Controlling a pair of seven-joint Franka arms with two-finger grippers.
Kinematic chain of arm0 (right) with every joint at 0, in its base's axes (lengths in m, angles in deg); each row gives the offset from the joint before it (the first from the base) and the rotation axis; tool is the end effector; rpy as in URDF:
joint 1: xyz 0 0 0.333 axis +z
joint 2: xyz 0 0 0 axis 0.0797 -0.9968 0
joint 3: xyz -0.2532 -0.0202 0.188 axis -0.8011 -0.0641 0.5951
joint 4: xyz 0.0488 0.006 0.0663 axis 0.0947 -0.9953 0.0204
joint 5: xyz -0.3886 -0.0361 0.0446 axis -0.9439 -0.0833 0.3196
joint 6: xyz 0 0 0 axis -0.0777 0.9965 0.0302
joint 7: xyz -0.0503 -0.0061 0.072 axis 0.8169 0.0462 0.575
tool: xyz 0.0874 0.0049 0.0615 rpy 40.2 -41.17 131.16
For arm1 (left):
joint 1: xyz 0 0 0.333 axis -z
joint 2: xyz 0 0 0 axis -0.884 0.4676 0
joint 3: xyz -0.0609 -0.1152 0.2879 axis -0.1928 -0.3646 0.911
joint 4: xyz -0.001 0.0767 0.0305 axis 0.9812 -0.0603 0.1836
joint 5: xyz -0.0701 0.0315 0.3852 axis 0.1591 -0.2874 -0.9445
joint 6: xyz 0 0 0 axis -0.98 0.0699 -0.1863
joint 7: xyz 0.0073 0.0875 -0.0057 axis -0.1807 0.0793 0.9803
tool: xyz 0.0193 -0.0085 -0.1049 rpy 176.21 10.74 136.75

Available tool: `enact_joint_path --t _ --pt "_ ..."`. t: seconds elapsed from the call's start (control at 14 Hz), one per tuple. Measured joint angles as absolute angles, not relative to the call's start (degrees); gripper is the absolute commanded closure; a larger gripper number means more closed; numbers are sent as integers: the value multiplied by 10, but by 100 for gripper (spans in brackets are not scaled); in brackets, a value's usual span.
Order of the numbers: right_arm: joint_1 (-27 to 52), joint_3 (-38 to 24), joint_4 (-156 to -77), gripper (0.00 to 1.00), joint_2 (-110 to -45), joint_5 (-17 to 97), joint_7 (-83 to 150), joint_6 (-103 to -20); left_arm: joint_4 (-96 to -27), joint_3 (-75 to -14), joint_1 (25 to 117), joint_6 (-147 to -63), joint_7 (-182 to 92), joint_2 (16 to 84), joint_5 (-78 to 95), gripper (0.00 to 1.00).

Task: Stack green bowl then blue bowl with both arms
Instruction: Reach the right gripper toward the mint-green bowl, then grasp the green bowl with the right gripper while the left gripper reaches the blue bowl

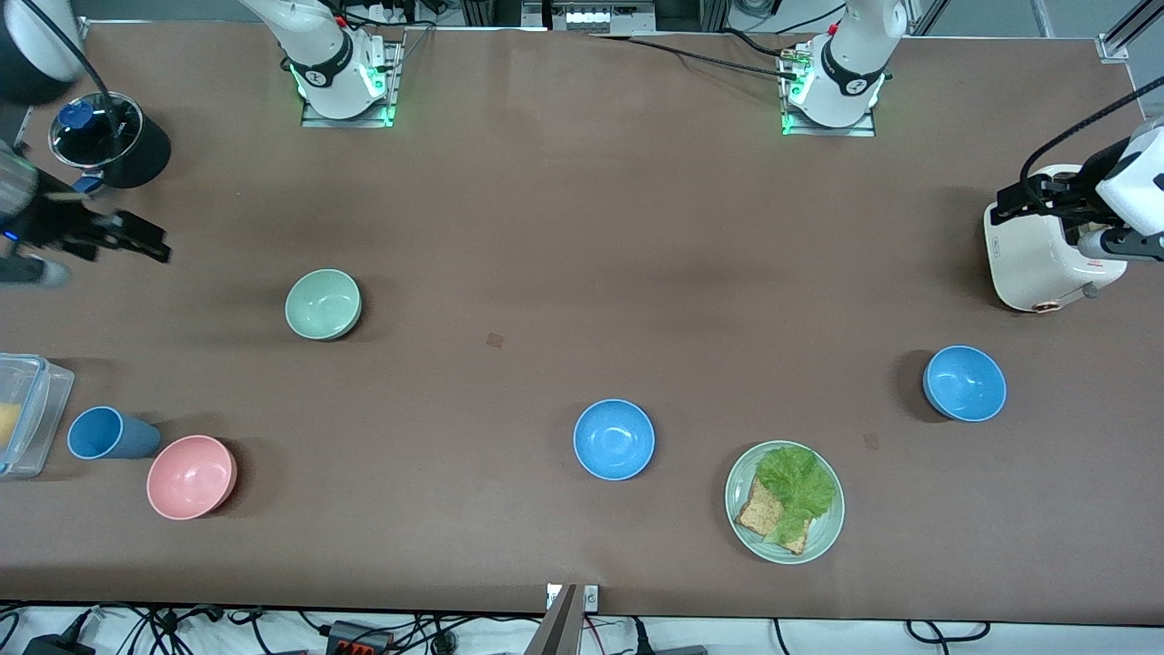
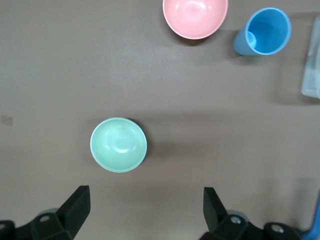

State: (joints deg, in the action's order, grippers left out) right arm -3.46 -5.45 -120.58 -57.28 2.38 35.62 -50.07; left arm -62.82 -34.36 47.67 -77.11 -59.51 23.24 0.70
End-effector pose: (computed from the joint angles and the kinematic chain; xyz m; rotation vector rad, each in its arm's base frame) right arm 0.5771 -0.0292 0.5020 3.1270 0.0060 -0.0735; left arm 0.5327 0.0579 0.5447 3.0861 -0.0358 -0.2795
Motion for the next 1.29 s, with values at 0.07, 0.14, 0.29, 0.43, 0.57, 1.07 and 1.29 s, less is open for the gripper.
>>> enact_joint_path --t 0.07,0.14,0.29,0.43,0.57,1.07,1.29 --pt "-32 -54 -1237 0 -584 24 356 -544 -628 -343 471 -770 -598 238 7 0" --pt "-30 -54 -1267 0 -596 24 356 -581 -629 -343 462 -770 -606 246 7 0" --pt "-29 -54 -1307 0 -626 23 356 -619 -629 -342 437 -773 -626 271 7 0" --pt "-29 -53 -1317 0 -663 23 356 -631 -629 -341 420 -790 -634 293 7 0" --pt "-29 -53 -1318 0 -703 24 357 -643 -634 -340 409 -818 -635 305 7 0" --pt "-30 -53 -1317 65 -796 59 361 -674 -743 -340 400 -1081 -655 397 -10 0" --pt "-30 -53 -1317 100 -805 59 361 -673 -732 -339 378 -1152 -661 462 -29 0"
